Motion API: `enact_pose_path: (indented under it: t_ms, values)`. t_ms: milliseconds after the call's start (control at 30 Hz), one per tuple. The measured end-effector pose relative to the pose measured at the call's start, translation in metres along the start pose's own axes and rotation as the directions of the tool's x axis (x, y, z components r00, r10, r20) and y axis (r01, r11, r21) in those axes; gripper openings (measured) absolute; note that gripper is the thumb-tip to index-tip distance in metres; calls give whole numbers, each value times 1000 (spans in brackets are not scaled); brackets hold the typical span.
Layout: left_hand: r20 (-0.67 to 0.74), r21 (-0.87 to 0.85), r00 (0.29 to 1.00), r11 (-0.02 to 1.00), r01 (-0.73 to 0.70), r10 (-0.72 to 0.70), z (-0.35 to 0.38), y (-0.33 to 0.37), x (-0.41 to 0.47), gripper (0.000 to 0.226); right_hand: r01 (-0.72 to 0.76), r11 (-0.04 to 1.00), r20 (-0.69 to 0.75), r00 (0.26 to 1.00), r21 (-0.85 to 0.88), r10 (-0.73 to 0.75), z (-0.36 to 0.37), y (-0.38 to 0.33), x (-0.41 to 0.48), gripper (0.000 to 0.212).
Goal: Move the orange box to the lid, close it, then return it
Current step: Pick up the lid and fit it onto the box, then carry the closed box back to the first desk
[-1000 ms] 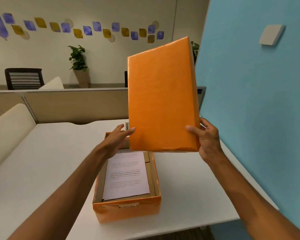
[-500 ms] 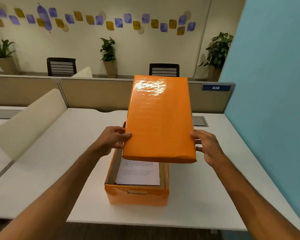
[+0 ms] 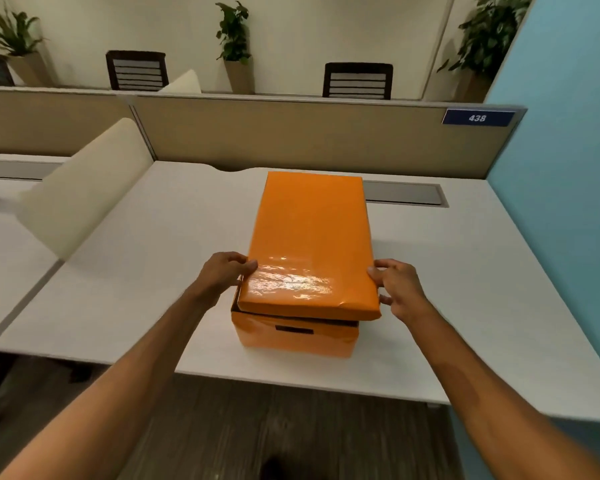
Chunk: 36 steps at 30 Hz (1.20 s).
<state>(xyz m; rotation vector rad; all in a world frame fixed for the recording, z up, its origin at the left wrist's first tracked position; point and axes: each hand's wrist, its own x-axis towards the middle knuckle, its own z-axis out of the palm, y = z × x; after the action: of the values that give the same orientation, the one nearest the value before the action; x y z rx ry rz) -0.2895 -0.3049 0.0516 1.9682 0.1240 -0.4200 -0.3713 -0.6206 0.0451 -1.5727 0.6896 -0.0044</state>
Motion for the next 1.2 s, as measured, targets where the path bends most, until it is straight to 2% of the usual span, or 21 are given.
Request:
enact_pose_path:
  t_ms: [133, 367, 533, 933, 1067, 1200]
  values:
    - [-35, 6, 999, 1000, 9, -9, -8, -14, 4, 32, -39, 999, 1, 999, -6, 39, 15, 10, -4, 29]
    - [51, -9, 998, 999, 36, -36, -11, -29, 3, 35, -32, 998, -55, 998, -45, 29, 25, 16, -7, 34]
    - [59, -64, 997, 996, 61, -57, -7, -34, 6, 30, -24, 995, -89, 996, -100, 15, 24, 18, -5, 31]
    - [85, -106, 996, 994, 3, 6, -9, -52, 14, 50, -44, 986, -86, 996, -159, 30, 29, 32, -4, 38]
    - [143, -150, 990, 989, 4, 18, -9, -58, 17, 56, -61, 990, -95, 994, -130, 49, 31, 33, -7, 37]
    - [248, -247, 969, 968, 49, 15, -13, -58, 30, 79, -54, 996, -95, 994, -67, 48, 33, 32, -5, 36]
